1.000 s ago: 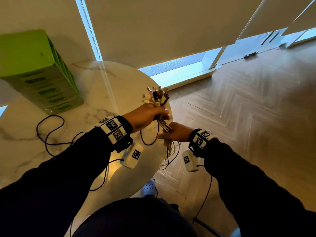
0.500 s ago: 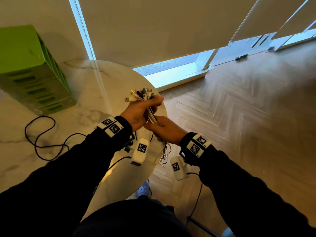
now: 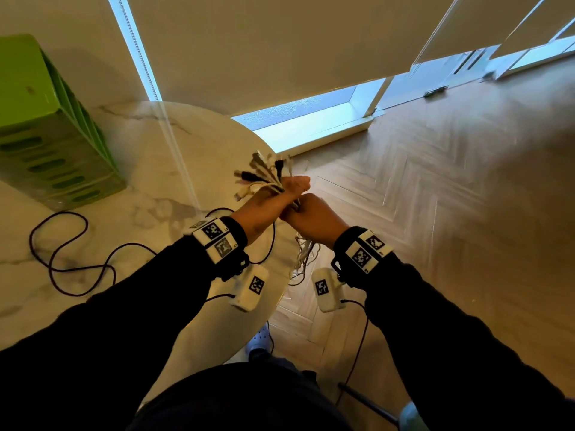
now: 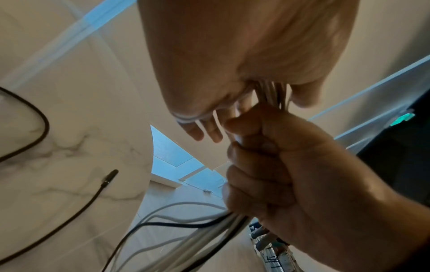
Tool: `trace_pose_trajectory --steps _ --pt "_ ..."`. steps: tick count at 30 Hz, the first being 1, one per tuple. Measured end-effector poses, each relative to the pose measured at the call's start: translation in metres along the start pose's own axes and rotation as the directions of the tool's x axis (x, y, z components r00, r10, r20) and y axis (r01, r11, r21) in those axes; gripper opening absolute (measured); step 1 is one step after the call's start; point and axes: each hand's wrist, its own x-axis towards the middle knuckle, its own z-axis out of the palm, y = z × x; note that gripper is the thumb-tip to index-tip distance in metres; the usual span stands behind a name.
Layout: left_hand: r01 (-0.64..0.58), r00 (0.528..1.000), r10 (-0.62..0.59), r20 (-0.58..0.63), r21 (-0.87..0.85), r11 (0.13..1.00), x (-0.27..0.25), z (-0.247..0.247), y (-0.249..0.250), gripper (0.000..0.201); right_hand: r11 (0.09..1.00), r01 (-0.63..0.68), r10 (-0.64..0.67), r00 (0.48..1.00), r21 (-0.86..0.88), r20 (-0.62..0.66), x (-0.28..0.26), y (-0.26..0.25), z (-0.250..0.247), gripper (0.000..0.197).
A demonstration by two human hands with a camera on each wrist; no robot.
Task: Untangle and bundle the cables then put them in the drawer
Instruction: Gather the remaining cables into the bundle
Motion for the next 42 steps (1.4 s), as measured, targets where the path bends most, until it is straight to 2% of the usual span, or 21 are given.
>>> trace_pose_trajectory --steps 2,4,7,9,11,12,14,16,17,19,21,23,25,27,29,31,34,36,38,40,42 --pt "-0.015 1.0 0.015 -0.002 0.02 1.0 0.004 0.003 -0.001 0.039 0.999 -0.007 0.004 0.998 0.052 0.062 -0.001 0.003 0.004 0.026" --pt "-0.045 0.999 0.044 0.023 0.062 0.997 0.007 0.005 0.005 0.047 0.974 -0.061 0.029 0.989 0.217 0.148 -0.001 0.011 0.007 0.03" --pt "-0.025 0.992 0.024 0.121 0.009 1.0 0.008 0.006 0.013 0.046 0.939 -0.142 0.024 0.935 0.312 0.353 0.0 0.04 0.012 0.027" --pt "0.024 0.985 -0.012 0.174 -0.064 0.998 0.008 0.003 0.019 0.046 0.96 -0.214 0.099 0.863 0.18 0.495 0.001 0.072 0.021 0.018" --pt "0.068 0.976 -0.051 0.211 -0.073 0.995 0.007 0.0 0.025 0.046 0.966 -0.241 0.252 0.768 -0.099 0.589 0.002 0.109 0.033 0.026" --pt "0.082 0.972 -0.064 0.228 -0.074 0.994 0.007 -0.001 0.027 0.046 0.936 -0.244 0.348 0.748 -0.253 0.565 0.003 0.126 0.035 0.034" --pt "0.101 0.97 -0.083 0.23 -0.067 0.993 0.007 -0.001 0.027 0.044 0.818 -0.307 0.476 0.836 -0.486 0.274 -0.002 0.148 0.029 0.042" --pt "0.094 0.976 -0.079 0.203 -0.069 0.993 0.008 0.004 0.023 0.04 0.694 -0.339 0.414 0.909 -0.635 -0.032 -0.007 0.164 0.02 0.048" --pt "0.085 0.98 -0.072 0.183 -0.069 0.994 0.009 0.007 0.02 0.039 0.661 -0.323 0.381 0.922 -0.677 -0.068 -0.006 0.17 0.017 0.051" --pt "0.053 0.986 -0.047 0.16 -0.035 0.998 0.009 0.014 0.017 0.039 0.672 -0.264 0.386 0.922 -0.692 0.022 -0.005 0.174 0.013 0.059" --pt "-0.002 0.987 -0.011 0.163 0.08 0.997 0.012 0.02 0.014 0.041 0.769 -0.217 0.38 0.911 -0.602 0.157 -0.005 0.173 0.011 0.096" --pt "-0.062 0.985 0.011 0.171 0.292 0.955 0.014 0.025 0.007 0.046 0.91 -0.18 0.254 0.954 -0.373 0.159 -0.005 0.158 0.005 0.124" --pt "-0.082 0.982 -0.009 0.187 0.475 0.876 0.018 0.029 -0.001 0.053 0.988 -0.064 0.075 0.994 -0.138 0.078 -0.005 0.135 0.0 0.119" --pt "-0.041 0.984 -0.053 0.17 0.505 0.862 0.019 0.039 -0.002 0.044 0.996 0.005 -0.012 0.997 0.088 0.082 -0.008 0.109 0.0 0.099" --pt "-0.046 0.987 -0.043 0.157 0.521 0.853 0.02 0.047 0.001 0.039 0.96 0.005 -0.033 0.995 0.279 0.097 -0.011 0.088 0.005 0.079" --pt "-0.139 0.98 0.037 0.194 0.541 0.83 0.023 0.05 0.003 0.037 0.899 0.046 -0.047 0.999 0.436 -0.007 -0.014 0.075 0.01 0.054" --pt "-0.176 0.968 0.052 0.244 0.521 0.835 0.03 0.045 0.007 0.018 0.827 0.012 0.059 0.992 0.562 -0.109 -0.016 0.063 0.001 0.021" --pt "-0.14 0.944 0.011 0.329 0.374 0.917 0.033 0.038 0.002 0.025 0.757 -0.045 0.129 0.988 0.651 -0.081 -0.019 0.061 -0.015 0.02" --pt "-0.123 0.902 -0.021 0.431 0.303 0.945 0.033 0.032 -0.011 0.06 0.679 -0.029 0.126 0.989 0.734 -0.077 -0.025 0.056 -0.036 0.019" --pt "-0.1 0.84 -0.167 0.516 0.451 0.887 0.03 0.036 -0.03 0.081 0.609 -0.025 0.114 0.992 0.792 -0.056 -0.033 0.048 -0.054 0.026" --pt "-0.154 0.787 -0.274 0.553 0.606 0.78 0.032 0.048 -0.044 0.054 0.562 -0.058 0.122 0.992 0.825 -0.013 -0.042 0.035 -0.066 0.031"
